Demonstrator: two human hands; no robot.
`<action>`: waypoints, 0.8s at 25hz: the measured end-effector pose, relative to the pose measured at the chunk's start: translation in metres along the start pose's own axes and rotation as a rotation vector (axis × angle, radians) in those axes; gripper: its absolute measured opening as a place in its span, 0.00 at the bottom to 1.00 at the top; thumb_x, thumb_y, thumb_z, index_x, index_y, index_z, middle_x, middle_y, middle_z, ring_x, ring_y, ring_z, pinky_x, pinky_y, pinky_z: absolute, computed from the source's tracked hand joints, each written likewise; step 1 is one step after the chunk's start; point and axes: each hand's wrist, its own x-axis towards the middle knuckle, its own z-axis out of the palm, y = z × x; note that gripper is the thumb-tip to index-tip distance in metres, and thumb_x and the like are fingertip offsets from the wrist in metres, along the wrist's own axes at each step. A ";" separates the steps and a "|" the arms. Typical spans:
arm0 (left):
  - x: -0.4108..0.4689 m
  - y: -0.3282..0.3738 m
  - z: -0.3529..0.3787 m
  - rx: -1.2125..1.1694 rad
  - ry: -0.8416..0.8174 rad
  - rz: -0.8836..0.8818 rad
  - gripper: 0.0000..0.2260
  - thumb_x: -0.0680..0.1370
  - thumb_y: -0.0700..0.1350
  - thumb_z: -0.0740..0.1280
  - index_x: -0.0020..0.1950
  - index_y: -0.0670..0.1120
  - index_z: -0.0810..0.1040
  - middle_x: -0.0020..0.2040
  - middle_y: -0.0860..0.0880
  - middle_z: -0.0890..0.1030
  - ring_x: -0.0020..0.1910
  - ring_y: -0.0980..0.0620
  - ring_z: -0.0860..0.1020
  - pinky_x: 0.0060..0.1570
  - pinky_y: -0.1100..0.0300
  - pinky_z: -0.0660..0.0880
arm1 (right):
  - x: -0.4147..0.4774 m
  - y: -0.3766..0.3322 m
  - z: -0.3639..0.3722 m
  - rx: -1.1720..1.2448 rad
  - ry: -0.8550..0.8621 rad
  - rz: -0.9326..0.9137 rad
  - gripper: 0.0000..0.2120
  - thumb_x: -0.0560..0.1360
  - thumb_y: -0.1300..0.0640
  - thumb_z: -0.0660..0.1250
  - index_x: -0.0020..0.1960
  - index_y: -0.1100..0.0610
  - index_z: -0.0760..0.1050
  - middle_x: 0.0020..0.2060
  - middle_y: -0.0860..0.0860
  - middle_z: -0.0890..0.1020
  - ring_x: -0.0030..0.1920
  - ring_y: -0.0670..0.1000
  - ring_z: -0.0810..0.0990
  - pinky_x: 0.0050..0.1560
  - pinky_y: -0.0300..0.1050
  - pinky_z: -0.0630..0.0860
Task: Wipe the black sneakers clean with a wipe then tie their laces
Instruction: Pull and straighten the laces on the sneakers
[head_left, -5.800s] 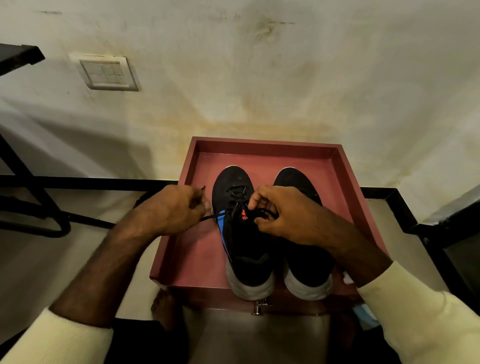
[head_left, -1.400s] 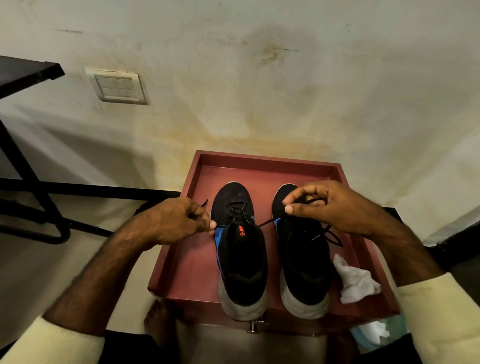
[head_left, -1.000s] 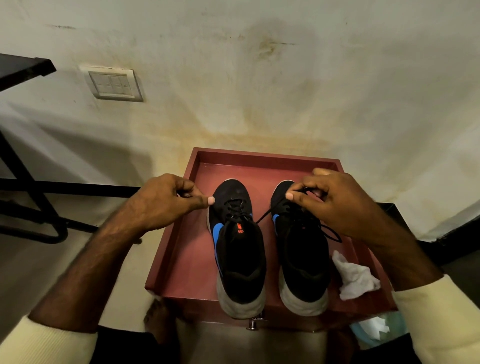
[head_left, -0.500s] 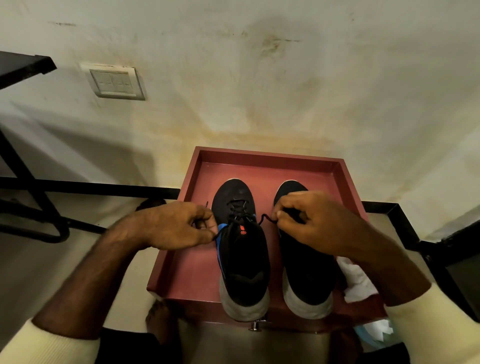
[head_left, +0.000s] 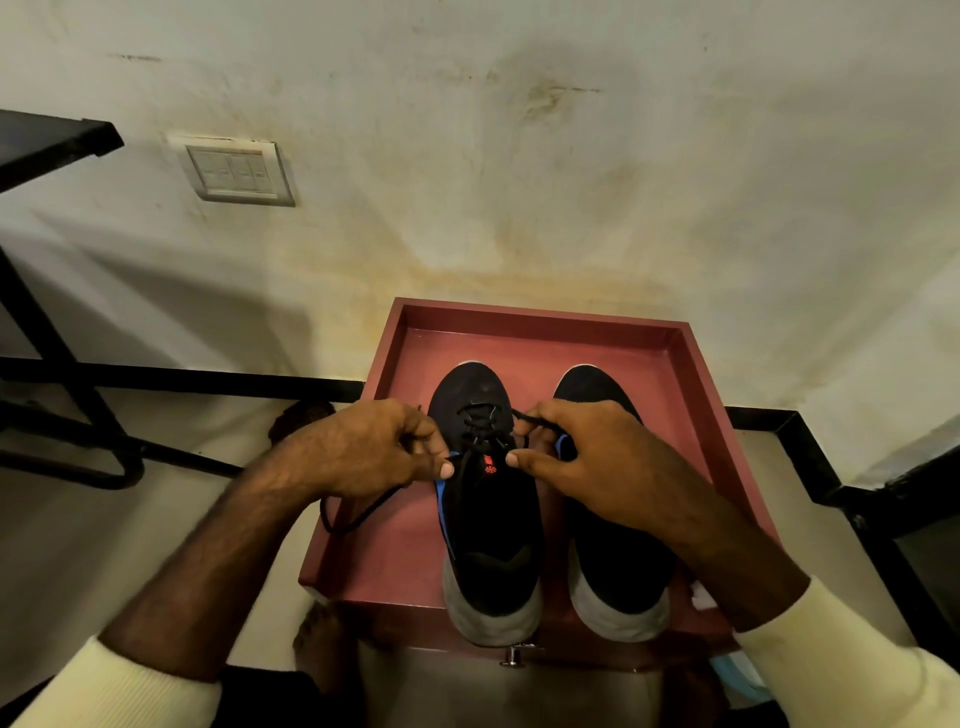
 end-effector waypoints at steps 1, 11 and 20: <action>-0.001 -0.001 -0.001 0.006 0.003 0.005 0.05 0.78 0.54 0.72 0.47 0.54 0.84 0.43 0.53 0.85 0.45 0.58 0.83 0.48 0.65 0.77 | 0.001 0.002 -0.001 0.019 0.023 0.002 0.12 0.77 0.41 0.71 0.57 0.44 0.81 0.41 0.42 0.84 0.43 0.41 0.83 0.50 0.46 0.83; 0.005 0.005 0.003 -0.094 -0.036 0.017 0.04 0.78 0.50 0.73 0.51 0.53 0.86 0.45 0.52 0.88 0.46 0.55 0.86 0.55 0.56 0.82 | 0.001 -0.001 0.007 0.007 -0.082 0.127 0.11 0.75 0.40 0.73 0.50 0.46 0.85 0.29 0.42 0.80 0.31 0.41 0.78 0.36 0.41 0.74; 0.005 0.002 0.001 -0.139 -0.003 0.029 0.06 0.80 0.48 0.71 0.46 0.50 0.86 0.42 0.53 0.88 0.37 0.59 0.83 0.43 0.66 0.80 | 0.002 -0.001 0.007 0.030 -0.079 0.139 0.10 0.75 0.42 0.74 0.54 0.44 0.84 0.30 0.43 0.79 0.31 0.41 0.77 0.39 0.39 0.73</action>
